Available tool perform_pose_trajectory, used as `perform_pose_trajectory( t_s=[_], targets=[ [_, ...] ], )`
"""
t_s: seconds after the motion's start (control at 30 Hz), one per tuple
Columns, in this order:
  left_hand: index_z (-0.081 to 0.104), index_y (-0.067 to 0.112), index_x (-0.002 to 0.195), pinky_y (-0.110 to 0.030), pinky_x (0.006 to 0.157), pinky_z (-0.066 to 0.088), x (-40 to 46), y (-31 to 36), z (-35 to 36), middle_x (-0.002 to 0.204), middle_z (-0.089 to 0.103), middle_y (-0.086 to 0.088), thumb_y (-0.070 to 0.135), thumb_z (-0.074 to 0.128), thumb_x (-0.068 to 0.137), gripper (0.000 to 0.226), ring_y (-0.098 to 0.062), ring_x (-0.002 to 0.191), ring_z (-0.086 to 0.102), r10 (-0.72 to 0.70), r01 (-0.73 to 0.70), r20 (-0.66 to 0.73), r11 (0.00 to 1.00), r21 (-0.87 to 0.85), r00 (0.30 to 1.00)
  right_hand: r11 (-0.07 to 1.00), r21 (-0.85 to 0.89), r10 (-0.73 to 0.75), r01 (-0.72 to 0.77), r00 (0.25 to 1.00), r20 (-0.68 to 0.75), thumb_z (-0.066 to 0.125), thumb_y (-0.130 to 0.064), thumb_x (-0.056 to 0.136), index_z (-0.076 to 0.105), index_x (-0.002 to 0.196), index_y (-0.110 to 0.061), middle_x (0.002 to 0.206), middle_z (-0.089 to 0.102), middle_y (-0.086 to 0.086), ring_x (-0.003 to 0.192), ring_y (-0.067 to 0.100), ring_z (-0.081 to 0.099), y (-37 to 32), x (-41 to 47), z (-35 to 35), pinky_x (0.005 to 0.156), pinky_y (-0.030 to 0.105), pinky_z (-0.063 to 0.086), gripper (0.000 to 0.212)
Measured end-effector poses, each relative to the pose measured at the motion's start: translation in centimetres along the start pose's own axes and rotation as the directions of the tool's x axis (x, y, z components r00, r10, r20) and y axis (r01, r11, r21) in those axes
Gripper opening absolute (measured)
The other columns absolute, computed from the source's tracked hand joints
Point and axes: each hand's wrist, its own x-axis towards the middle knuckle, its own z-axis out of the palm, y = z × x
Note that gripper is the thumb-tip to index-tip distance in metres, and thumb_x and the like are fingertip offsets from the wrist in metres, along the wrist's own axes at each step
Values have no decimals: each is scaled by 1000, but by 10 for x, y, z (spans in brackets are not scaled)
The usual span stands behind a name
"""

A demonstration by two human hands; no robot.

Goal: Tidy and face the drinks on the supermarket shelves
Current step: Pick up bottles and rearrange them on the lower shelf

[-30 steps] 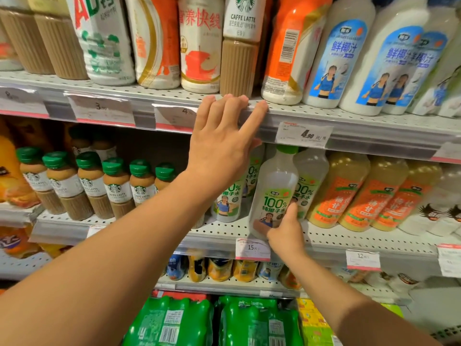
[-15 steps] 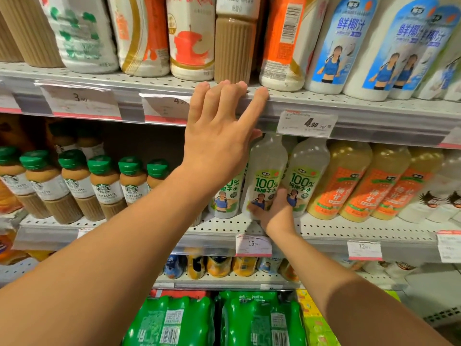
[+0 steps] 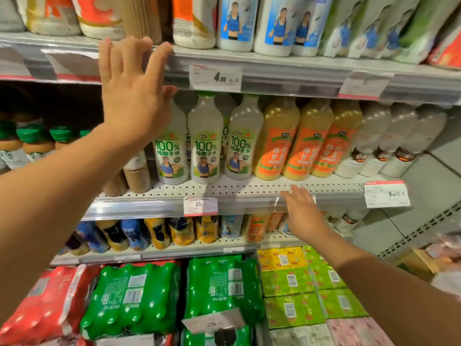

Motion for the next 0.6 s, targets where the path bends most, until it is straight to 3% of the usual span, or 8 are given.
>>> perform_pose_trajectory(
  t_s=[0.1, 0.23, 0.33, 0.47, 0.6],
  targets=[
    [30, 19, 141, -55, 116, 4, -1, 13, -1, 141, 37, -21, 22, 53, 86, 60, -36, 135, 28, -58, 58, 12, 998, 10, 998, 998, -59, 19, -16, 999, 40, 55, -2, 85, 15, 155, -29, 164, -1, 2, 149, 25, -4, 50, -3, -9, 117, 48, 15, 85],
    [16, 25, 150, -59, 116, 8, -21, 30, 1, 157, 21, -14, 30, 42, 94, 62, -35, 145, 17, -130, 129, 11, 991, 38, 991, 992, -99, -72, 84, 991, 115, 66, -8, 82, 10, 156, -31, 164, -9, 1, 150, 25, -7, 89, 5, -12, 118, 49, 9, 95],
    [13, 23, 153, -51, 117, 3, -83, 75, 15, 160, 10, -15, 22, 51, 93, 71, -37, 147, 7, -45, 47, 185, 999, -5, 982, 989, -85, -110, 119, 989, 99, 62, -4, 82, 10, 155, -31, 164, -6, 4, 149, 28, -5, 100, 13, -6, 119, 49, 9, 94],
    [35, 9, 146, -58, 112, 22, -159, 138, 47, 156, 25, -19, 15, 60, 90, 62, -41, 144, 19, 94, -55, 513, 994, -91, 853, 988, -86, -130, 130, 991, 5, 61, -8, 82, 16, 154, -31, 163, 8, 4, 148, 29, 6, 104, 20, 3, 116, 48, 16, 88],
    [20, 24, 153, -48, 119, 9, -185, 159, 85, 162, 13, -6, 5, 49, 86, 75, -27, 149, 4, 6, 38, 702, 998, -47, 712, 961, -220, -187, 168, 980, -69, 63, -19, 79, 13, 155, -28, 161, 11, 9, 146, 33, 9, 113, 19, 17, 115, 47, 19, 91]
  ],
)
